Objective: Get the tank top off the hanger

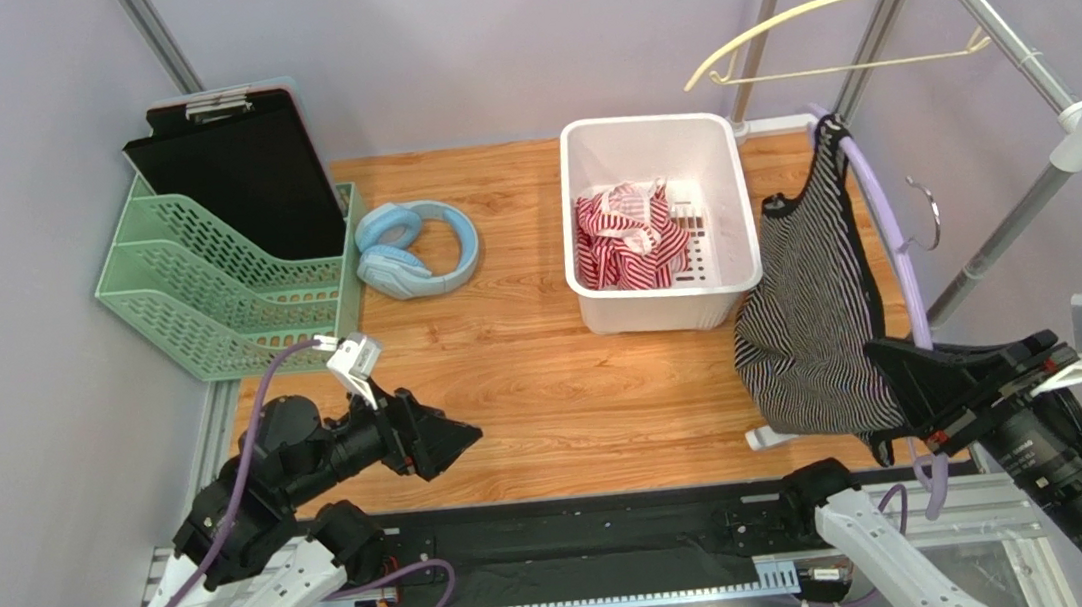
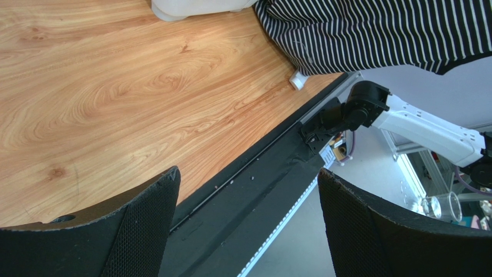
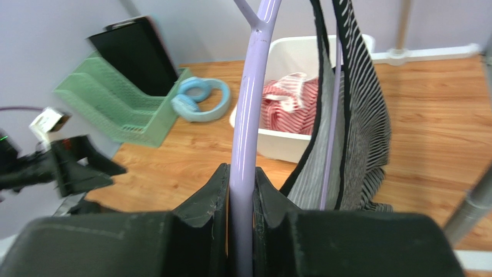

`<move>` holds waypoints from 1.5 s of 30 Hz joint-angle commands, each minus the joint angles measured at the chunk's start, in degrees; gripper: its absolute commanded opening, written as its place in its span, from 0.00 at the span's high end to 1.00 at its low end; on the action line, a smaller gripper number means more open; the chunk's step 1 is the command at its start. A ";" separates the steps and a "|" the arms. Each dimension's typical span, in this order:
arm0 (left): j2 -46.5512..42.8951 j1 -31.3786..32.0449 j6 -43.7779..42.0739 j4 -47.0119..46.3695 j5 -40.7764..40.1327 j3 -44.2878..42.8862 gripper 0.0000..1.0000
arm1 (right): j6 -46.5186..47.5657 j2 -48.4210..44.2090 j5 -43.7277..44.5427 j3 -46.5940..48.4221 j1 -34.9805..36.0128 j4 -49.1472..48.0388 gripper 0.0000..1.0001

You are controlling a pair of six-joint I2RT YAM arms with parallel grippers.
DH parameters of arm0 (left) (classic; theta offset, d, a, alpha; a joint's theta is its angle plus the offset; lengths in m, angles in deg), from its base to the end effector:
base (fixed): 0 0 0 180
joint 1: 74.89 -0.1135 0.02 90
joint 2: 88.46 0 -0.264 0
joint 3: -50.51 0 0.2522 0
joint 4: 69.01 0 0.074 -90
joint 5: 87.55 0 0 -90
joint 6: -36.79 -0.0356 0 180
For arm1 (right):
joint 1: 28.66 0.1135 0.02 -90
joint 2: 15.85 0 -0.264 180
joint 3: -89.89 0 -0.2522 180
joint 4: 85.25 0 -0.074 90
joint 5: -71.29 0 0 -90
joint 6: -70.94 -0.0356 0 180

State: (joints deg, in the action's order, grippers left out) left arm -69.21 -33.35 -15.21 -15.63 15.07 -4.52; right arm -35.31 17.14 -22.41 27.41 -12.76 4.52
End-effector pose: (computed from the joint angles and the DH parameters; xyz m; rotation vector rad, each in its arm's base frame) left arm 0.0540 -0.0582 0.3151 0.2274 2.0282 -1.1253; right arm -0.0663 -0.0165 0.4983 -0.0445 1.6836 0.4776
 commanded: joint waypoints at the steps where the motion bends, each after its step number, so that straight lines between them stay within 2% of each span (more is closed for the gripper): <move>1: -2.36 -0.14 -0.73 -0.60 0.65 0.93 0.07 | -0.27 1.10 -15.70 0.03 0.36 -8.85 1.00; 7: -8.60 -0.23 1.46 2.04 -0.67 -0.29 0.06 | -4.92 8.74 -34.42 -5.58 0.36 -17.28 1.00; 8: -9.13 -0.14 1.55 3.26 -0.93 -0.90 0.06 | -7.02 9.54 -38.53 -6.98 0.45 -21.30 1.00; 13: -11.86 -0.14 0.50 8.37 -4.53 -6.61 0.06 | -15.38 13.93 -47.88 -17.71 0.79 -37.05 1.00; 15: -13.00 -0.14 0.41 9.86 -5.85 -8.02 0.05 | -15.30 14.90 -46.93 -18.51 1.93 -39.70 1.00; 18: -14.06 -0.14 0.15 10.39 -7.08 -10.84 0.04 | -15.48 17.01 -44.64 -20.70 7.37 -43.74 1.00; 22: -12.92 -0.14 -0.38 10.57 -9.19 -15.83 0.04 | -11.00 21.84 -33.85 -21.15 23.33 -44.19 1.00; 23: -12.31 -0.14 -0.56 10.66 -9.46 -16.72 0.04 | -10.30 23.68 -29.82 -21.15 25.39 -44.45 1.00; 27: -8.80 -0.14 -1.35 11.36 -12.18 -22.08 0.05 | -10.64 26.67 -24.60 -22.64 31.81 -48.66 1.00; 31: -6.07 -0.23 -2.23 11.45 -15.60 -24.46 0.08 | -11.17 27.83 -22.75 -24.05 34.54 -52.80 1.00; 36: 1.75 -0.23 -5.21 10.84 -20.61 -27.97 0.13 | -11.26 25.99 -20.73 -26.41 35.25 -54.12 1.00; 45: 23.90 -0.14 -16.97 8.03 -27.03 -38.87 0.06 | -12.22 23.00 -18.71 -27.65 35.34 -53.42 1.00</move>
State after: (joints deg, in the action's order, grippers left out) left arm -52.17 -33.35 -24.37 -5.23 -7.50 -39.74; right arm -47.68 42.72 -42.68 -0.37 22.21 -42.40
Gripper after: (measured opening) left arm 0.929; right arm 0.158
